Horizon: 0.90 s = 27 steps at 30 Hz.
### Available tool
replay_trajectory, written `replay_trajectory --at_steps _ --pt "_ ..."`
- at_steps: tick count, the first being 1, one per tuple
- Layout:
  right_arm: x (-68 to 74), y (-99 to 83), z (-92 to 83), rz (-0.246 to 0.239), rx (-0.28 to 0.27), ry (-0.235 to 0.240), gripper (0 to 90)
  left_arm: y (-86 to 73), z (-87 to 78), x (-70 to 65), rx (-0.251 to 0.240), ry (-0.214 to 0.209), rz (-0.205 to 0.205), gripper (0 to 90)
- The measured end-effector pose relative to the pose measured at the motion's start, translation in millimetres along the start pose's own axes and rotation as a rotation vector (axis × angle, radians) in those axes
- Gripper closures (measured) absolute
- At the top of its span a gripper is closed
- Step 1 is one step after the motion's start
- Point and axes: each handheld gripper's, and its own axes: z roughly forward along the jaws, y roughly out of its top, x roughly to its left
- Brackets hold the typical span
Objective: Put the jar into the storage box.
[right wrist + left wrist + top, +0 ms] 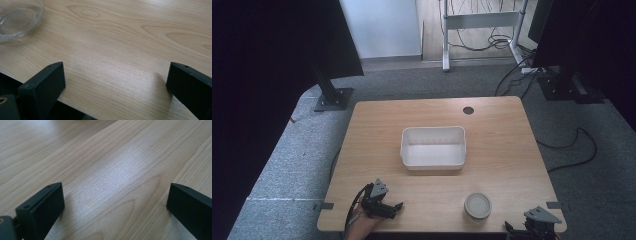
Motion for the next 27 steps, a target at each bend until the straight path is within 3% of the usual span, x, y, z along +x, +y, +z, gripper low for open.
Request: replay_trajectory --at_steps 27 --pt "1.1 -0.7 0.6 0.011 -0.004 -0.012 0.0 0.0 -0.1 -0.1 0.001 0.002 -0.001 1.1"
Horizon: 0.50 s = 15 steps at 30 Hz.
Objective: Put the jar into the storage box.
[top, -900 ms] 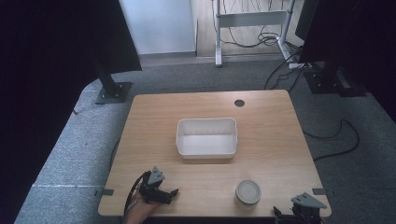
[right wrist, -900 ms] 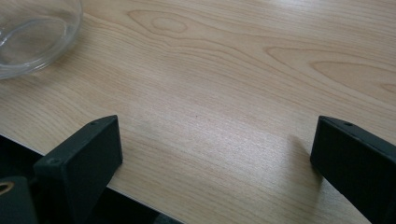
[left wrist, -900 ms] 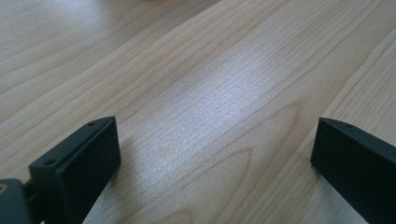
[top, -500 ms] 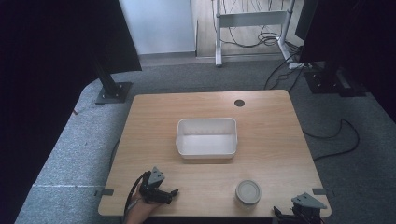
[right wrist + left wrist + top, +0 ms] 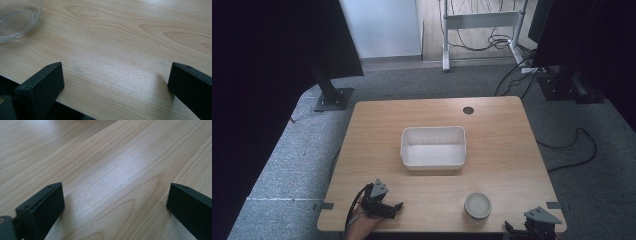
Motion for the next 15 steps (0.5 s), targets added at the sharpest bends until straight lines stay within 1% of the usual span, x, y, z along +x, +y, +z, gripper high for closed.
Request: replay_trajectory --at_steps 15 --pt "0.9 0.2 -0.9 0.004 0.008 0.006 0.0 0.0 0.0 0.0 0.0 0.0 0.0 1.2"
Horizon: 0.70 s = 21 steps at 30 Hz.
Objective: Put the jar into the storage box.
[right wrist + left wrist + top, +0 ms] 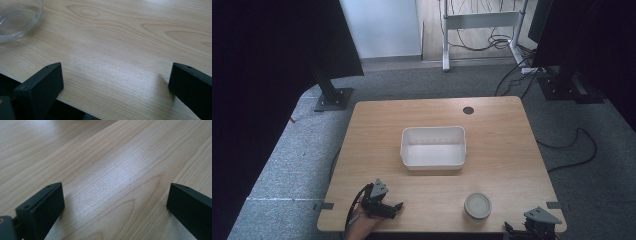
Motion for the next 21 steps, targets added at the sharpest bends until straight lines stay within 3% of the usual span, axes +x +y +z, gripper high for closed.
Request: replay_trajectory --at_steps 21 --pt "7.6 4.5 -9.8 -0.009 -0.016 0.06 0.0 0.0 0.0 0.0 0.0 0.0 0.0 1.2"
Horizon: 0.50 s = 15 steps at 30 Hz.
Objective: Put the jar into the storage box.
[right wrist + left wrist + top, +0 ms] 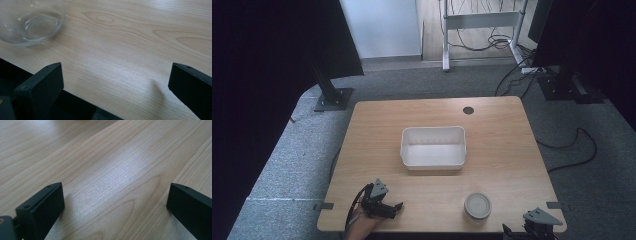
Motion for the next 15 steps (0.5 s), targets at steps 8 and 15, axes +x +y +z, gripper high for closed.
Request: replay_trajectory --at_steps 8,15 --pt "6.2 4.5 -4.0 -0.016 -0.003 0.021 0.0 0.0 0.0 0.0 0.0 0.0 0.0 1.2" --pt "11.8 9.1 -8.4 -0.026 -0.021 0.036 0.2 0.0 0.0 0.0 0.0 0.0 0.0 1.2"
